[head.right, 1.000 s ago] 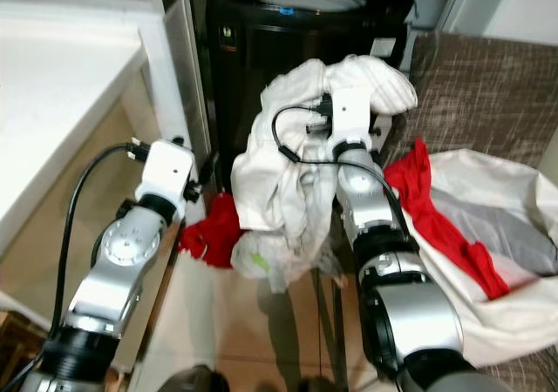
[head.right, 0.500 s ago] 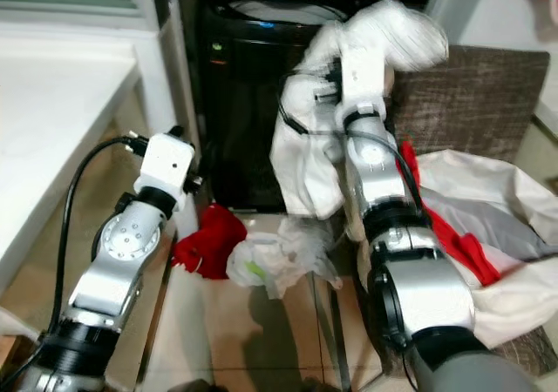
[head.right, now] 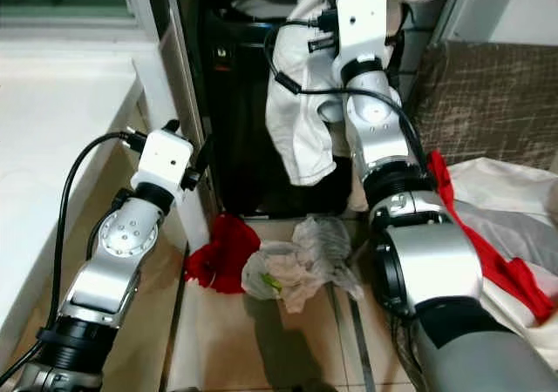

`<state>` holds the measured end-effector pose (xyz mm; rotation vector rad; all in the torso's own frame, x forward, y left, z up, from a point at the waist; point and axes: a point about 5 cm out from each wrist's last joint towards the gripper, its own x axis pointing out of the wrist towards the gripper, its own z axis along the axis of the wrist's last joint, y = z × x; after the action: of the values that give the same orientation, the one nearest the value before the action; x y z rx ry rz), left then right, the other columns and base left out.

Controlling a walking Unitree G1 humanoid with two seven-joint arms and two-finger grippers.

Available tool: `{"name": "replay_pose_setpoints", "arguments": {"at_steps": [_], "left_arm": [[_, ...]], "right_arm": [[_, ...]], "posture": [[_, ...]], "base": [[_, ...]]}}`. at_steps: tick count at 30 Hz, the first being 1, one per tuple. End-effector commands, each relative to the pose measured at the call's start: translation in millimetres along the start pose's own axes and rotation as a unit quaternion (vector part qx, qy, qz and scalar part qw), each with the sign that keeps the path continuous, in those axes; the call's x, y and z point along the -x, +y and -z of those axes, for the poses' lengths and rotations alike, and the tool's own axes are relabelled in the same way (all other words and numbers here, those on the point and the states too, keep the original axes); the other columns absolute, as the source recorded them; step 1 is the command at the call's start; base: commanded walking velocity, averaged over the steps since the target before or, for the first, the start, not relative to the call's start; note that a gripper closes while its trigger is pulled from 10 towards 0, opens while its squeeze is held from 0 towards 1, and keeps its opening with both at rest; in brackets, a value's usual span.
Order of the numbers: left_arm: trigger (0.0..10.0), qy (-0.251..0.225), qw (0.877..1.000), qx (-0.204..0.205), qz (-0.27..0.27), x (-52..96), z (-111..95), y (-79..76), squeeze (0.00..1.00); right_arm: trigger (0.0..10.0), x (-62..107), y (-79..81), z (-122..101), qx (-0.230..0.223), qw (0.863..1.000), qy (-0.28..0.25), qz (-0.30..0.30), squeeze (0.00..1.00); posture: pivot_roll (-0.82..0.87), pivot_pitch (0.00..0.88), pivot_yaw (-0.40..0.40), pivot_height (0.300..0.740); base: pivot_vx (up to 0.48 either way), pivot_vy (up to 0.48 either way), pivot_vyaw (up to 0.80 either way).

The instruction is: Clothes washing

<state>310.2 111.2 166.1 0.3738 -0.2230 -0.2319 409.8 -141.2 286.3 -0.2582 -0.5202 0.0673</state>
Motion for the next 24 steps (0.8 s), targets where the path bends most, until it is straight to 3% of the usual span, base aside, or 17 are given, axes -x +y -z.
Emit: {"name": "replay_pose_setpoints", "arguments": {"at_steps": [1, 24], "left_arm": [[10.0, -0.011, 1.0, -0.001, 0.015, -3.5, -6.9, -8.0, 0.0], [10.0, -0.009, 1.0, 0.003, 0.011, -5.0, -6.6, -6.2, 0.0]], "right_arm": [[0.0, -10.7, -17.0, -24.6, 0.005, 0.998, -0.052, 0.024, 0.0], [0.0, -14.0, -20.8, -27.9, 0.009, 0.998, -0.054, 0.029, 0.0]], "posture": [[0.01, 0.0, -0.019, 0.74], [0.01, 0.0, -0.013, 0.74]], "base": [[0.48, 0.0, 0.0], [0.462, 0.0, 0.0]]}}
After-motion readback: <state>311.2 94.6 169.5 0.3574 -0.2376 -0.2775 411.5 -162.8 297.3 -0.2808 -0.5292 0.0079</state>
